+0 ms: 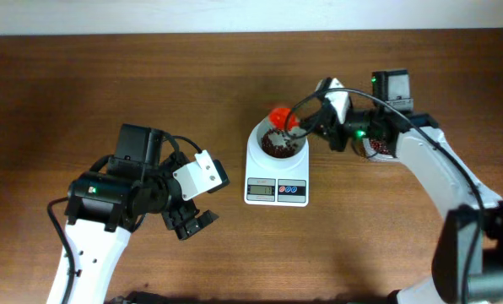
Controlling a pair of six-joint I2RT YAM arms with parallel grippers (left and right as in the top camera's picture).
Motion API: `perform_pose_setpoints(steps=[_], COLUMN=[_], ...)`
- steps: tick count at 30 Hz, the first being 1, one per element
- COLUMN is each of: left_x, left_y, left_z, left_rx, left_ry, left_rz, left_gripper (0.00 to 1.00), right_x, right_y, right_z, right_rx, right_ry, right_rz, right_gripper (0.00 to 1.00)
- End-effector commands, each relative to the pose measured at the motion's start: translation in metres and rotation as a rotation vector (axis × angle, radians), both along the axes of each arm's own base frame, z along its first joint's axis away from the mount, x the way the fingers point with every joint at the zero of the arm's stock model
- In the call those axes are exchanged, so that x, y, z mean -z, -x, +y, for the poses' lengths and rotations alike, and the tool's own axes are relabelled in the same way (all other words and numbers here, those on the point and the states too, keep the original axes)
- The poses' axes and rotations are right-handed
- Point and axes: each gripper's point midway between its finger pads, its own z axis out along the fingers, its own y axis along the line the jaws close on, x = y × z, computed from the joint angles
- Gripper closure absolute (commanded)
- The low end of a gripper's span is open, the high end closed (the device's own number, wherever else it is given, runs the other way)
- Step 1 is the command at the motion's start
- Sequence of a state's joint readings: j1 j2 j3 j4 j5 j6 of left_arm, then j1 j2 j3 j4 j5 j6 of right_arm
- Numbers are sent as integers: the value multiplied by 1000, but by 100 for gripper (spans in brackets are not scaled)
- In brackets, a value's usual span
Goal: Scoop and weigh 50g on scale
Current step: 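Move the empty red scoop with the right gripper back to the bean tub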
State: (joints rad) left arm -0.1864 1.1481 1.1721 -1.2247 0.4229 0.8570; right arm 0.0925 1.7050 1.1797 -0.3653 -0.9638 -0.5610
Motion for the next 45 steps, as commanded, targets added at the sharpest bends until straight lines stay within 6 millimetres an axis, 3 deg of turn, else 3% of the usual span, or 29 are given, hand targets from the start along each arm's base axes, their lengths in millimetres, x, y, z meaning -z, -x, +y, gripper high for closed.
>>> perform_pose_setpoints(steps=[1, 3, 4, 9, 11, 17, 30, 39, 45], left_x=[-1, -1, -1, -1, -1, -1, -1, -1, -1], left_y=[2, 2, 2, 2, 2, 2, 2, 2, 2], left_z=[-1, -1, -1, -1, -1, -1, -1, -1, -1], left_rx=[8, 8, 8, 8, 8, 8, 8, 8, 8], left_ry=[15, 15, 15, 16, 15, 15, 16, 15, 15], left_rz=[-4, -4, -4, -4, -4, -4, -4, -4, -4], left_gripper=[1, 1, 1, 1, 1, 1, 1, 1, 1], right_x=[-64, -80, -80, -54, -45, -27, -8, -5, -7], right_y=[7, 10, 13, 45, 62, 84, 136, 127, 91], right_z=[-16, -32, -50, -123, -136, -135, -130, -132, -186], right_rx=[83, 160, 245, 570, 625, 866, 838, 839, 1059], right_ry=[-73, -66, -14, 277, 358, 198, 289, 291, 462], right_rz=[-45, -41, -20, 133, 190, 582, 807, 773, 534], right_gripper=[96, 96, 96, 96, 96, 96, 96, 96, 96])
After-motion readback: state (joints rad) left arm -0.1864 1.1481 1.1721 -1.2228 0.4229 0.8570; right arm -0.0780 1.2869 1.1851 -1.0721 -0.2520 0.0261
